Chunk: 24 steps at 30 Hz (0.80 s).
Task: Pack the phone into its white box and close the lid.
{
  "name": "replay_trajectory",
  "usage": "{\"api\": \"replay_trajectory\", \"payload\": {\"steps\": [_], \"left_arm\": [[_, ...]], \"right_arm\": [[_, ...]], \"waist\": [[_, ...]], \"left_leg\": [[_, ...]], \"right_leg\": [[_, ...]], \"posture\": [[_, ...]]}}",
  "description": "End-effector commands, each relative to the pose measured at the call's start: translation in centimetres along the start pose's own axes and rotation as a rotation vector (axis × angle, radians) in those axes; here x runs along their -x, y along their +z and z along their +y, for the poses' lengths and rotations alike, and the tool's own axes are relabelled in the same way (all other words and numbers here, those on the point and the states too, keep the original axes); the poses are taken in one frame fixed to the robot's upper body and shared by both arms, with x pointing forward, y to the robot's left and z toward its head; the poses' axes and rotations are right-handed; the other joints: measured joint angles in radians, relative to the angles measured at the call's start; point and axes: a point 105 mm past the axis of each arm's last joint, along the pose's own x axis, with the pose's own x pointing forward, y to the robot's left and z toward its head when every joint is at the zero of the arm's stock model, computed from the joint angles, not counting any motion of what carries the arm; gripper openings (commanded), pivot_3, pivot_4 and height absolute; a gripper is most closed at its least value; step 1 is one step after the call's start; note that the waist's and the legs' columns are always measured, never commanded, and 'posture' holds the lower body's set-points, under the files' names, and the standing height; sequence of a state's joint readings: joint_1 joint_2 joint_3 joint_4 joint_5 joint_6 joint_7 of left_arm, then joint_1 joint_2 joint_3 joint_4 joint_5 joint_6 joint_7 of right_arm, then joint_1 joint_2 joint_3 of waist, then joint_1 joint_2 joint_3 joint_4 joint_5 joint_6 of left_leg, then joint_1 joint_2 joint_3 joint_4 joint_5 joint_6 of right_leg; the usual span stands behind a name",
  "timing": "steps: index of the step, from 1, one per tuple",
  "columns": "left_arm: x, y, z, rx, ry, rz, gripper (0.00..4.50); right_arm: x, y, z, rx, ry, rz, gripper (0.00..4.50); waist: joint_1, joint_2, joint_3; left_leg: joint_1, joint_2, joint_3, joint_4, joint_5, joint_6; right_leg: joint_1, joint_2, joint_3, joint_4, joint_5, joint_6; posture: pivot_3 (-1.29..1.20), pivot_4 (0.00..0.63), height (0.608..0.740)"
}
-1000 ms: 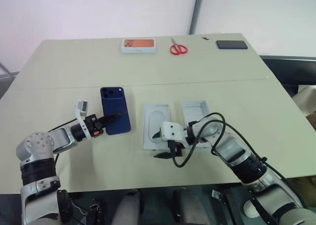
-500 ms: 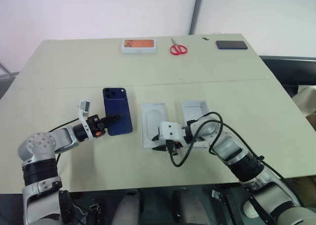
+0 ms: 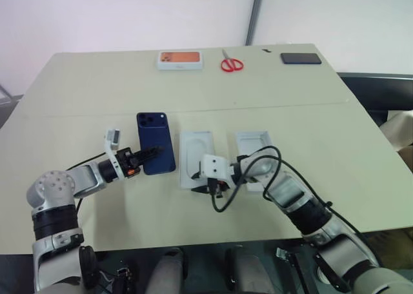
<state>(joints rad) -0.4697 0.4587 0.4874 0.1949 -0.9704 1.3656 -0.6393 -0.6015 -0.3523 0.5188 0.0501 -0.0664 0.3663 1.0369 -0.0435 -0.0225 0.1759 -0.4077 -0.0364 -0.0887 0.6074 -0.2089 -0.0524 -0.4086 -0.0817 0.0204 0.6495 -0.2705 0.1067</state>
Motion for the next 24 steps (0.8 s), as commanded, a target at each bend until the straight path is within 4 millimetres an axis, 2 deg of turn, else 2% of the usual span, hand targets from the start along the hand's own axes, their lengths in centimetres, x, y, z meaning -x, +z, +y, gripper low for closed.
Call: {"api": "replay_trajectory", "payload": {"steps": [1, 5, 9, 12, 15, 21, 24], "left_arm": [[0.0, 1.0, -1.7, -0.034, -0.063, -0.033, 0.00], [-0.2, 0.8, -1.7, -0.028, -0.065, -0.028, 0.00], [-0.2, 0.6, -1.9, -0.022, -0.070, -0.020, 0.00], [-0.2, 0.4, -1.8, -0.018, -0.066, -0.013, 0.00], [-0.2, 0.3, -1.8, -0.017, -0.066, -0.011, 0.00], [-0.6, 0.1, -1.9, -0.017, -0.073, 0.009, 0.00], [-1.7, -0.4, -2.1, -0.009, -0.095, 0.026, 0.00]], "right_arm": [[-0.8, 0.4, -0.9, 0.008, -0.034, 0.005, 1.72], [-1.6, 0.9, -1.5, 0.006, -0.055, -0.002, 1.72], [-1.5, 0.8, -1.6, -0.015, -0.048, -0.005, 1.72], [-1.1, 0.8, -1.8, -0.019, -0.061, -0.009, 2.64], [-0.5, 1.4, -1.5, -0.017, -0.040, -0.032, 4.06], [2.1, 3.1, -2.3, 0.006, -0.081, -0.080, 4.06], [4.4, 2.7, -3.2, -0.012, -0.121, -0.088, 4.06]], "waist": [[0.000, 0.000, 0.000], [0.000, 0.000, 0.000], [0.001, 0.000, 0.000], [0.002, 0.000, 0.000], [0.002, 0.000, 0.000], [0.003, 0.000, 0.000], [0.004, 0.000, 0.000]], "left_leg": [[0.000, 0.000, 0.000, 0.000, 0.000, 0.000], [0.000, 0.000, 0.000, 0.000, 0.000, 0.000], [0.000, 0.000, 0.000, 0.000, 0.000, 0.000], [0.000, 0.000, 0.000, 0.000, 0.000, 0.000], [0.000, 0.000, 0.000, 0.000, 0.000, 0.000], [-0.001, -0.001, 0.000, 0.001, 0.000, 0.000], [-0.001, -0.001, 0.000, 0.001, 0.000, 0.000]], "right_leg": [[0.000, 0.000, 0.000, 0.000, 0.000, 0.000], [0.000, 0.000, 0.000, 0.000, 0.000, 0.000], [0.000, 0.000, 0.000, 0.000, 0.000, 0.000], [0.000, 0.000, 0.000, 0.000, 0.000, 0.000], [0.000, 0.000, 0.000, 0.000, 0.000, 0.000], [0.000, 0.000, 0.000, 0.000, 0.000, 0.000], [0.000, -0.001, 0.000, 0.000, 0.000, 0.000]], "posture": [[0.00, 0.150, 0.740], [0.00, 0.150, 0.740], [0.00, 0.150, 0.740], [0.00, 0.150, 0.740], [0.00, 0.150, 0.740], [0.00, 0.150, 0.740], [0.00, 0.150, 0.740]]}}
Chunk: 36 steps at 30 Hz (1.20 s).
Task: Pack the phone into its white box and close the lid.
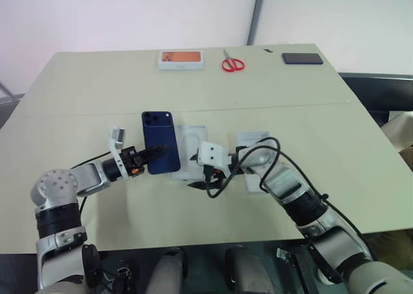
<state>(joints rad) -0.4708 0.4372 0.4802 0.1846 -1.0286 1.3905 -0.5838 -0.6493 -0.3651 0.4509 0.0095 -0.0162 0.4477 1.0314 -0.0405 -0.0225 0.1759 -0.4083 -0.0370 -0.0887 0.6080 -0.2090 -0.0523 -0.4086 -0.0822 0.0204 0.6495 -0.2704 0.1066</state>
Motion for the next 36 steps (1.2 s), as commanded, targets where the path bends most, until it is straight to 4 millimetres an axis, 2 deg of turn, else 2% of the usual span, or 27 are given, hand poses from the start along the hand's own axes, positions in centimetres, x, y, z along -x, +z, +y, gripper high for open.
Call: {"api": "replay_trajectory", "payload": {"steps": [1, 4, 7, 11, 15, 21, 23, 24, 26, 30, 31, 36], "left_arm": [[-1.4, 0.1, -1.7, -0.031, -0.079, 0.009, 0.00], [-2.7, -0.9, -1.4, -0.016, -0.084, 0.036, 0.00], [-3.7, -1.3, -1.3, -0.002, -0.088, 0.048, 0.00], [-4.8, -1.4, -1.1, 0.011, -0.089, 0.070, 0.00], [-5.4, -1.5, -0.8, 0.020, -0.082, 0.096, 0.00], [-6.0, -1.9, -0.4, 0.020, -0.073, 0.141, 0.00], [-6.4, -1.4, -0.4, 0.038, -0.080, 0.125, 0.00], [-6.5, -1.1, -0.6, 0.050, -0.090, 0.119, 1.01], [-6.6, -0.9, -0.6, 0.035, -0.087, 0.125, 1.74], [-6.7, -0.8, -0.9, 0.003, -0.078, 0.145, 3.84], [-6.7, -0.8, -1.0, -0.003, -0.085, 0.151, 4.24], [-6.5, -0.7, -1.2, -0.042, -0.076, 0.174, 4.24]], "right_arm": [[3.2, 0.9, -1.6, 0.010, -0.065, -0.055, 4.06], [5.5, -0.5, -2.6, -0.010, -0.125, -0.066, 4.06], [7.2, -2.0, -2.6, -0.032, -0.146, -0.061, 4.06], [8.9, -1.8, -2.3, -0.039, -0.163, -0.150, 4.06], [9.3, -2.2, -2.3, -0.042, -0.194, -0.175, 4.06], [8.8, -2.3, -2.1, -0.022, -0.198, -0.159, 4.06], [8.6, -2.2, -2.1, -0.023, -0.201, -0.164, 4.06], [8.5, -2.2, -2.1, -0.022, -0.203, -0.165, 4.12], [8.4, -2.2, -2.1, -0.022, -0.202, -0.163, 4.12], [8.1, -2.1, -2.1, -0.020, -0.199, -0.166, 4.12], [8.0, -2.0, -2.1, -0.016, -0.199, -0.167, 4.12], [7.7, -1.8, -2.3, -0.010, -0.194, -0.172, 4.12]], "waist": [[0.005, 0.000, 0.000], [0.019, 0.000, 0.000], [0.026, -0.001, 0.001], [0.024, -0.002, 0.001], [0.022, -0.002, 0.001], [0.025, -0.002, 0.002], [0.026, -0.002, 0.002], [0.026, -0.002, 0.002], [0.026, -0.002, 0.002], [0.026, -0.002, 0.002], [0.025, -0.002, 0.002], [0.022, -0.002, 0.002]], "left_leg": [[0.000, 0.000, 0.000, 0.000, 0.000, 0.000], [0.000, -0.001, 0.002, 0.002, -0.001, 0.001], [0.000, -0.001, 0.003, 0.003, -0.001, 0.002], [0.000, -0.001, 0.003, 0.003, -0.001, 0.002], [0.000, 0.000, 0.003, 0.003, -0.001, 0.002], [0.000, 0.000, 0.003, 0.003, -0.001, 0.002], [-0.001, -0.001, 0.003, 0.004, -0.001, 0.002], [-0.001, -0.001, 0.003, 0.004, -0.001, 0.002], [-0.001, -0.001, 0.003, 0.004, -0.001, 0.002], [-0.001, -0.001, 0.003, 0.004, -0.001, 0.002], [0.000, -0.001, 0.003, 0.004, -0.001, 0.002], [0.000, 0.000, 0.003, 0.004, -0.001, 0.002]], "right_leg": [[0.000, 0.000, 0.000, 0.000, 0.000, 0.000], [0.002, -0.001, -0.001, -0.001, 0.000, 0.000], [0.002, -0.001, -0.001, -0.001, 0.000, 0.000], [0.002, 0.000, -0.001, -0.001, 0.000, 0.000], [0.002, 0.000, -0.001, -0.001, 0.000, 0.000], [0.002, 0.000, -0.001, -0.001, 0.000, 0.000], [0.002, 0.000, -0.001, -0.001, 0.000, 0.000], [0.002, 0.000, -0.001, -0.001, 0.000, 0.000], [0.002, 0.000, -0.001, -0.001, 0.000, 0.000], [0.002, 0.000, -0.001, -0.001, 0.000, 0.000], [0.003, 0.000, -0.001, -0.001, 0.000, 0.000], [0.003, 0.000, -0.001, -0.001, 0.000, 0.000]], "posture": [[0.00, 0.150, 0.740], [0.00, 0.150, 0.740], [0.00, 0.150, 0.740], [0.00, 0.150, 0.740], [0.00, 0.150, 0.740], [0.00, 0.150, 0.740], [0.00, 0.150, 0.740], [0.00, 0.150, 0.740], [0.00, 0.150, 0.740], [0.00, 0.150, 0.740], [0.00, 0.150, 0.740], [0.00, 0.150, 0.740]]}}
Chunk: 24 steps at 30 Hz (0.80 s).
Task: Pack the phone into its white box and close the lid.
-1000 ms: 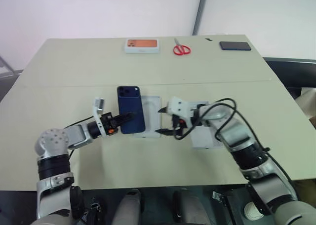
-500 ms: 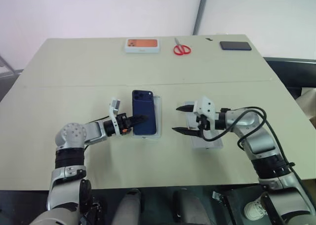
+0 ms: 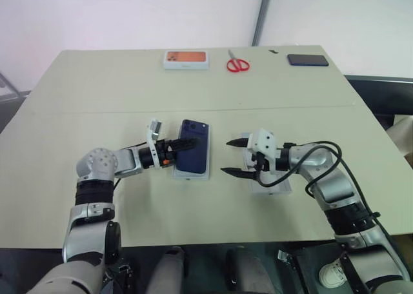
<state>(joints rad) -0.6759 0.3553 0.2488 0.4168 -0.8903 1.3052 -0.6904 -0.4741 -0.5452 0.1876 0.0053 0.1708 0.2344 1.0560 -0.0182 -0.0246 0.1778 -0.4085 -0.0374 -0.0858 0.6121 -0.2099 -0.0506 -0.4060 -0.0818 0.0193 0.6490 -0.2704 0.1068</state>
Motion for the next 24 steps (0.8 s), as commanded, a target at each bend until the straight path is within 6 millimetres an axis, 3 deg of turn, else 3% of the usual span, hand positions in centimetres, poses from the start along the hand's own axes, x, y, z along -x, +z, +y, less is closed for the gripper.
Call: {"api": "replay_trajectory", "payload": {"steps": [1, 7, 15, 19, 22, 24], "left_arm": [[0.4, 0.6, -0.7, -0.069, 0.005, 0.002, 4.24], [1.0, 0.7, -1.1, -0.094, 0.014, 0.003, 4.24], [3.4, 1.2, -1.0, -0.180, 0.090, -0.008, 4.24], [5.1, 1.9, 0.0, -0.331, 0.227, -0.013, 4.24], [6.2, 3.0, 0.5, -0.389, 0.291, -0.075, 3.40], [6.6, 3.8, 1.0, -0.463, 0.350, -0.110, 2.41]], "right_arm": [[-0.3, 1.5, -0.4, 0.052, -0.004, -0.042, 4.12], [-0.8, 1.6, -0.3, 0.050, 0.006, -0.047, 4.12], [-1.3, 1.4, -0.2, 0.055, 0.012, -0.043, 4.12], [-1.5, 1.7, -0.5, 0.045, 0.006, -0.058, 4.12], [-1.7, 1.5, -0.9, 0.043, -0.011, -0.045, 3.27], [-1.9, 1.4, -1.1, 0.044, -0.024, -0.044, 2.24]], "waist": [[0.000, 0.000, 0.000], [0.001, 0.000, 0.000], [0.001, 0.000, 0.000], [-0.002, 0.000, 0.000], [0.001, 0.000, 0.000], [0.006, 0.000, 0.000]], "left_leg": [[0.000, 0.000, 0.000, 0.000, 0.000, 0.000], [0.000, 0.000, 0.000, 0.000, 0.000, 0.000], [0.000, 0.000, 0.000, 0.000, 0.000, 0.000], [0.000, 0.000, 0.000, 0.000, 0.000, 0.000], [0.000, 0.001, 0.000, -0.001, 0.000, 0.000], [0.000, 0.000, 0.000, 0.000, 0.000, 0.000]], "right_leg": [[0.000, 0.000, 0.000, 0.000, 0.000, 0.000], [0.000, 0.000, 0.000, 0.000, 0.000, 0.000], [0.000, 0.000, 0.000, 0.000, 0.000, 0.000], [0.000, 0.000, 0.000, 0.000, 0.000, 0.000], [-0.001, 0.000, 0.001, 0.000, 0.000, 0.000], [0.000, -0.001, 0.001, 0.000, 0.000, 0.000]], "posture": [[0.00, 0.150, 0.740], [0.00, 0.150, 0.740], [0.00, 0.150, 0.740], [0.00, 0.150, 0.740], [0.00, 0.150, 0.740], [0.00, 0.150, 0.740]]}}
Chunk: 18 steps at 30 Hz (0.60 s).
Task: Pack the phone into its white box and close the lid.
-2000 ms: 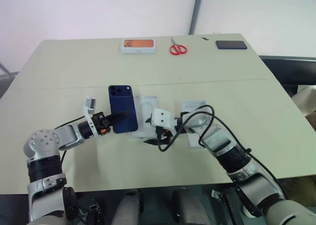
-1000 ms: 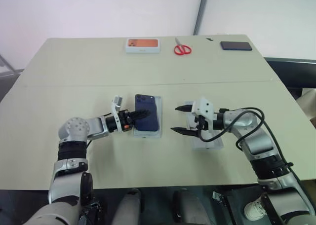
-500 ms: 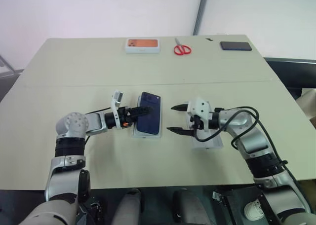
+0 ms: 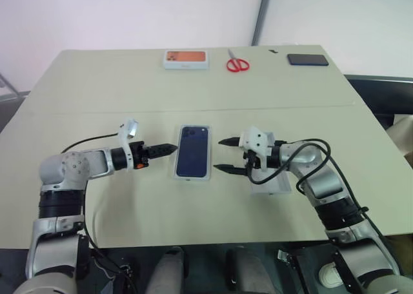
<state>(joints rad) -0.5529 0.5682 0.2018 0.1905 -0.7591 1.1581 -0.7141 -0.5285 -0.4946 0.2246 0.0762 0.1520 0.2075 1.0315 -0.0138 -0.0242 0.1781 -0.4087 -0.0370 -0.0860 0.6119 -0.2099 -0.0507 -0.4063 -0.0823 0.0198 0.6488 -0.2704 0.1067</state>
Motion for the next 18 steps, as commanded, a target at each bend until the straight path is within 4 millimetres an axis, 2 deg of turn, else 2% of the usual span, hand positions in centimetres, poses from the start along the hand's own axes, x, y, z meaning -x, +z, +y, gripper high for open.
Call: {"api": "replay_trajectory", "payload": {"steps": [1, 4, 5, 8, 12, 15, 18], "left_arm": [[0.5, 1.6, 0.8, -0.148, 0.091, -0.076, 1.91], [-0.1, 0.7, 1.8, -0.235, 0.150, -0.051, 0.47], [-0.5, 0.1, 1.9, -0.265, 0.151, -0.028, 0.12], [-1.8, -1.2, 0.9, -0.300, 0.091, 0.022, 0.12], [-2.8, -1.6, 1.5, -0.373, 0.126, 0.066, 0.12], [-4.0, -2.0, 1.1, -0.370, 0.095, 0.081, 0.12], [-5.3, -3.0, -0.5, -0.355, 0.006, 0.118, 0.12]], "right_arm": [[-0.4, 1.1, -0.8, 0.047, -0.031, -0.024, 1.73], [-0.8, 0.9, -1.1, 0.074, -0.043, -0.009, 0.25], [-1.0, 0.7, -1.2, 0.090, -0.044, 0.008, 0.02], [-1.5, -0.5, -1.6, 0.133, -0.065, 0.080, 0.02], [-1.9, -1.4, -2.6, 0.171, -0.118, 0.139, 0.02], [-2.1, -1.4, -2.4, 0.194, -0.111, 0.137, 0.02], [-2.6, -1.5, -1.2, 0.203, -0.056, 0.129, 0.02]], "waist": [[0.002, 0.000, 0.000], [0.000, 0.000, 0.000], [0.000, 0.000, 0.000], [0.000, 0.000, 0.000], [0.001, 0.000, 0.000], [0.002, 0.000, 0.000], [0.001, 0.000, 0.000]], "left_leg": [[0.000, 0.000, 0.000, 0.000, 0.000, 0.000], [0.000, 0.000, 0.000, 0.000, 0.000, 0.000], [0.000, 0.000, 0.000, 0.000, 0.000, 0.000], [0.000, 0.000, 0.000, 0.000, 0.000, 0.000], [0.000, -0.001, 0.001, 0.000, 0.000, 0.000], [0.000, -0.001, 0.000, 0.001, 0.000, 0.000], [0.000, -0.001, 0.000, 0.001, 0.000, 0.000]], "right_leg": [[0.000, 0.000, 0.000, 0.000, 0.000, 0.000], [0.000, -0.001, 0.000, 0.000, 0.000, 0.000], [0.000, -0.001, 0.000, 0.000, 0.000, 0.000], [0.000, 0.000, 0.000, 0.000, 0.000, 0.000], [0.000, 0.000, 0.000, 0.000, 0.000, 0.000], [0.001, 0.000, 0.000, 0.000, 0.000, 0.000], [0.001, 0.000, 0.000, 0.000, 0.000, 0.000]], "posture": [[0.00, 0.150, 0.740], [0.00, 0.150, 0.740], [0.00, 0.150, 0.740], [0.00, 0.150, 0.740], [0.00, 0.150, 0.740], [0.00, 0.150, 0.740], [0.00, 0.150, 0.740]]}}
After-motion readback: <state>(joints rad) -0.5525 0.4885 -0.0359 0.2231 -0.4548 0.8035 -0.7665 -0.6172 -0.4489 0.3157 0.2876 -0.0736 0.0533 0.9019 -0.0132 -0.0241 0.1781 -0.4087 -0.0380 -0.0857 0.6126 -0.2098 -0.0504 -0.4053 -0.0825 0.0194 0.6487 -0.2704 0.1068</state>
